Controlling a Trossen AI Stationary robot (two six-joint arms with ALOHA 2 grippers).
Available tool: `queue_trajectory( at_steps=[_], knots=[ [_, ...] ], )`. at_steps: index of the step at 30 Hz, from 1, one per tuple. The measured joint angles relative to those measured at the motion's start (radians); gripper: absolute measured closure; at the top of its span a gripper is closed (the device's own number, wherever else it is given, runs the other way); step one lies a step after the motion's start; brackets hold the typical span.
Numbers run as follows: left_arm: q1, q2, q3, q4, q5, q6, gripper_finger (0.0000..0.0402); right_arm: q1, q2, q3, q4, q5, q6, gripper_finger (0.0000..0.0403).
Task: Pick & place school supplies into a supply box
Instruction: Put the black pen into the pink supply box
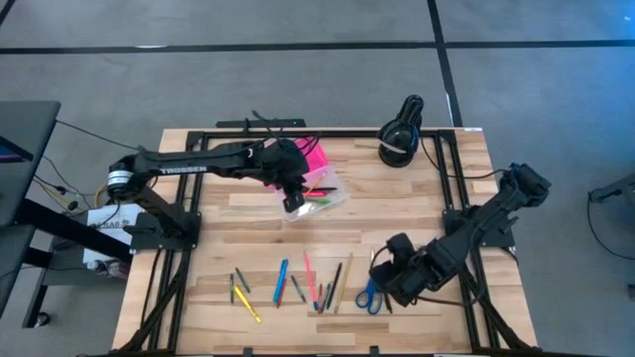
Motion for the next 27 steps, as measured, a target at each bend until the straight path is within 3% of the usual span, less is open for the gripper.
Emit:
queue_trajectory(
  at_steps=[12,27],
  knots=[
    [-0.001,-0.003,0.000,-0.041,0.001,-0.001,0.0281,-0.007,0.121,-0.028,0.137,-0.214,0.025,0.0296],
    [-0.001,-0.003,0.000,-0.045,0.009,-0.008,0.0281,-0.007,0.286,-0.028,0.212,-0.248,0.032,0.0296]
  ],
)
